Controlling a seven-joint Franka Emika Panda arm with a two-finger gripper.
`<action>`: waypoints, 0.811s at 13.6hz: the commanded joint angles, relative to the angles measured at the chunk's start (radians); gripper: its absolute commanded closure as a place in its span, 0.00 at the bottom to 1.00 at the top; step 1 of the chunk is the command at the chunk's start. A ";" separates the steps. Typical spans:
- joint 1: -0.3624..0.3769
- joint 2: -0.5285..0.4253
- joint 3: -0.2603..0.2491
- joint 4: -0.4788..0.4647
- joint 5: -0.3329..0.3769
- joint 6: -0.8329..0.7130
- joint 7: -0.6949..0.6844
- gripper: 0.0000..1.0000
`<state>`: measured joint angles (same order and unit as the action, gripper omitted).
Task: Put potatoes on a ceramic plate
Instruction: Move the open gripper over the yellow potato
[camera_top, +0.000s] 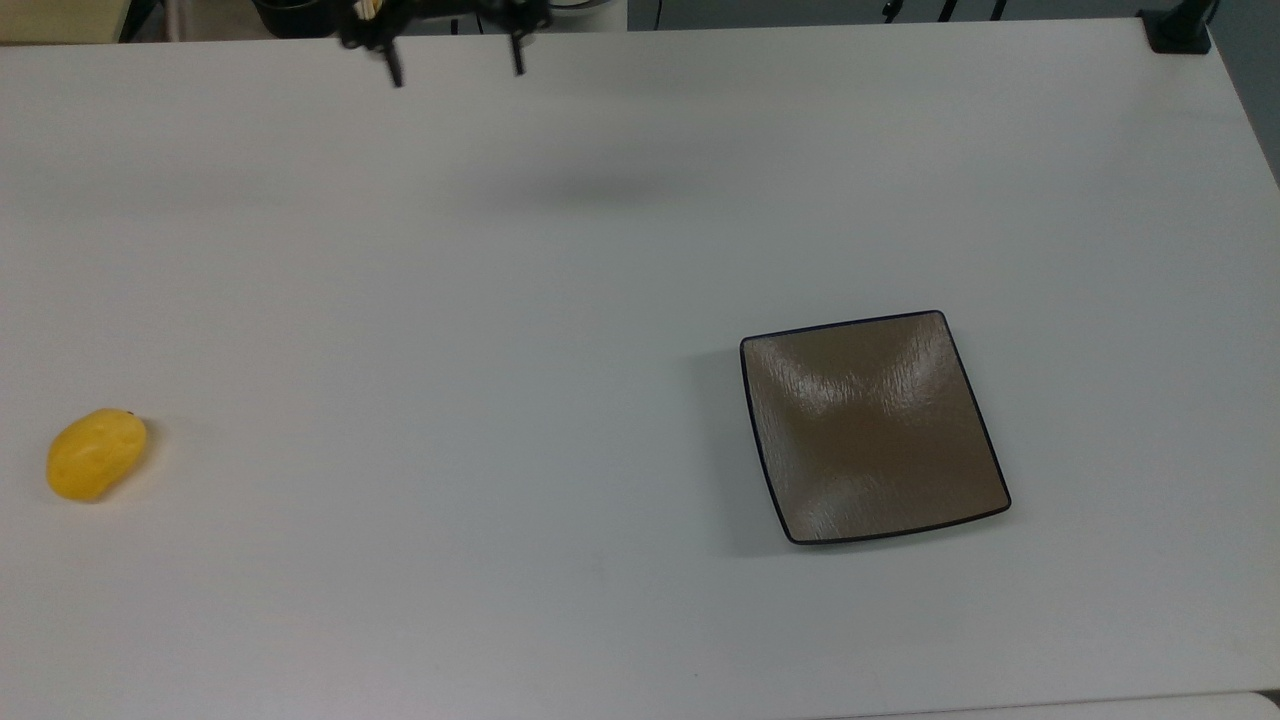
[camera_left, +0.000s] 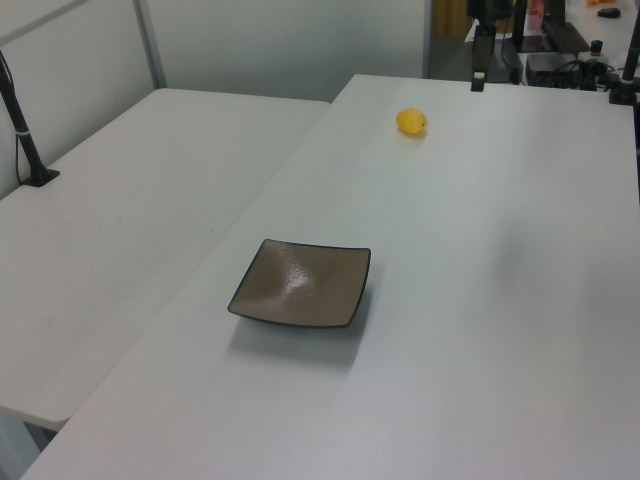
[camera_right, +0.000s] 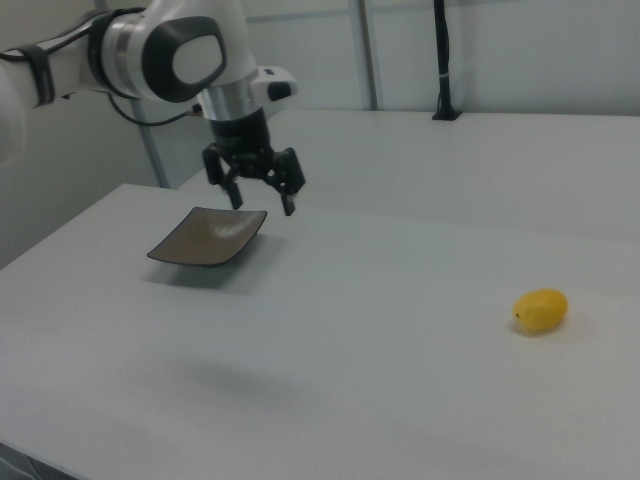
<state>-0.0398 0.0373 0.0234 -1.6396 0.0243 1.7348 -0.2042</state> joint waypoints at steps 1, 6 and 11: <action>-0.040 0.154 -0.057 0.183 -0.001 0.096 0.148 0.00; -0.104 0.344 -0.109 0.331 -0.003 0.346 0.397 0.00; -0.173 0.502 -0.111 0.337 -0.007 0.641 0.509 0.00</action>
<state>-0.1897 0.4554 -0.0838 -1.3392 0.0238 2.2640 0.2231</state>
